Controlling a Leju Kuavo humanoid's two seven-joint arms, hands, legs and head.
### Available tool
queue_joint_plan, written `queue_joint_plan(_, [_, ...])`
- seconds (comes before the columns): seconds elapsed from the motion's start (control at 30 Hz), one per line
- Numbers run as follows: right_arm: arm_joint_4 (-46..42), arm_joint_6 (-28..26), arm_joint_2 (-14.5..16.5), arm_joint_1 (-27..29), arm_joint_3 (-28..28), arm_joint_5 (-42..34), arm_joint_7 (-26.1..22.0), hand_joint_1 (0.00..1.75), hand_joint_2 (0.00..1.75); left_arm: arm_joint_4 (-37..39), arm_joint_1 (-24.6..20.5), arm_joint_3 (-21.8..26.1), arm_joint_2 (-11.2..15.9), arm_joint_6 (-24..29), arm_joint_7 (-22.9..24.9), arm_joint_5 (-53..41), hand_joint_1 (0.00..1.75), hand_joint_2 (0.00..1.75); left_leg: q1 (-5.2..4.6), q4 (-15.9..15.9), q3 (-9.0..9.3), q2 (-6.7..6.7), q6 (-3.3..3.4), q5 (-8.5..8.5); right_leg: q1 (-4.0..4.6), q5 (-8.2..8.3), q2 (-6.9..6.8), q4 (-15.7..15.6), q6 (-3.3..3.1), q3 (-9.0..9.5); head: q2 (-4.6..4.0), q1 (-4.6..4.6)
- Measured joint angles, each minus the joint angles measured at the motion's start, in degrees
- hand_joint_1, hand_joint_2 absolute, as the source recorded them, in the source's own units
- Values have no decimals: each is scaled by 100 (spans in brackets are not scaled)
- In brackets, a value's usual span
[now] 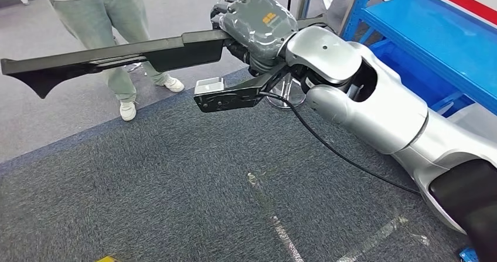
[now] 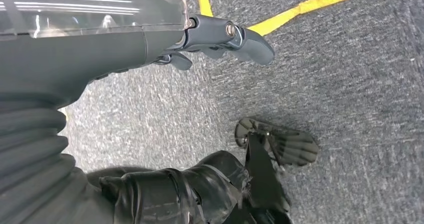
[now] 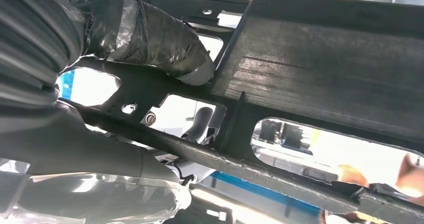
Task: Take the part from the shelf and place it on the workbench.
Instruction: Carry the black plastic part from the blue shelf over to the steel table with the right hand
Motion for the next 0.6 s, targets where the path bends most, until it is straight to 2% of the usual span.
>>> queue_joint_plan(0.03, [1,1,-1,-6,-1,0,1,175,175,0,-4,-2,3,0,-1,0,0,175,-26,-214,115,55,54,41,15,-15,-49,7,30,1,0,4])
queue_joint_plan(0.07, [2,1,1,-9,-1,0,1,175,175,0,-5,-3,3,-1,-3,0,0,175,-53,-298,149,70,108,31,33,-26,-94,10,59,2,0,10])
queue_joint_plan(0.13, [0,2,9,-12,-1,-1,-1,175,175,0,0,-5,3,-2,-4,0,0,175,-57,-321,146,-48,211,52,46,-42,-168,-2,118,15,0,19])
queue_joint_plan(0.17, [-1,2,14,-12,-1,-2,-1,175,175,0,6,-5,2,-4,-6,0,0,175,-47,-350,157,-98,245,68,38,-84,-120,29,145,9,0,25])
queue_joint_plan(0.2, [-2,2,16,-16,-1,-2,-1,175,175,0,10,-5,2,-8,-8,0,0,175,-35,-378,169,-144,282,85,28,-176,-16,147,166,-39,0,31])
queue_joint_plan(0.27, [1,3,10,-16,-1,-2,1,175,175,0,11,-7,4,-16,-16,-1,0,175,-21,-409,181,-231,336,107,8,-498,267,731,185,-309,1,45])
queue_joint_plan(0.3, [2,4,7,-4,-1,-2,1,175,175,0,8,-7,6,-19,-23,-3,0,175,-22,-407,177,-280,354,110,8,-658,346,1121,189,-501,1,49])
queue_joint_plan(0.33, [3,5,3,17,0,-2,1,175,175,0,5,-7,8,-21,-30,-5,0,175,-24,-403,175,-341,363,111,6,-748,380,1438,195,-667,1,51])
queue_joint_plan(0.37, [4,9,1,39,1,-2,0,175,175,0,2,-7,8,-22,-37,-8,0,175,-25,-396,175,-408,366,109,0,-735,394,1589,199,-761,0,50])
queue_joint_plan(0.4, [5,13,1,54,2,-2,0,175,175,0,0,-7,8,-23,-40,-11,0,175,-24,-384,175,-482,364,107,-10,-614,401,1515,198,-750,0,50])
queue_joint_plan(0.43, [5,17,1,60,2,-2,0,175,175,0,0,-7,8,-23,-41,-14,0,175,-20,-366,175,-558,356,102,-23,-411,428,1236,193,-638,0,51])
queue_joint_plan(0.47, [5,21,-1,57,2,-2,0,175,175,0,4,-7,8,-24,-41,-17,0,175,-12,-342,169,-631,341,92,-44,-204,516,852,184,-479,0,52])
queue_joint_plan(0.5, [5,25,-2,50,1,-2,1,175,175,0,4,-7,7,-25,-41,-20,0,175,-12,-308,145,-699,318,82,-64,-61,659,501,176,-326,0,50])
queue_joint_plan(0.53, [7,28,-4,42,1,-1,1,175,175,0,4,-8,6,-26,-39,-21,0,175,-5,-281,111,-763,287,79,-78,16,778,262,172,-219,0,49])
queue_joint_plan(0.57, [8,33,-5,38,1,-1,1,175,175,0,5,-8,5,-29,-38,-22,0,175,9,-264,75,-818,253,83,-78,25,861,151,168,-172,1,47])
queue_joint_plan(0.6, [9,38,-6,34,1,1,1,175,175,0,6,-9,5,-33,-37,-22,0,175,25,-263,44,-882,212,99,-59,10,868,133,161,-156,1,45])
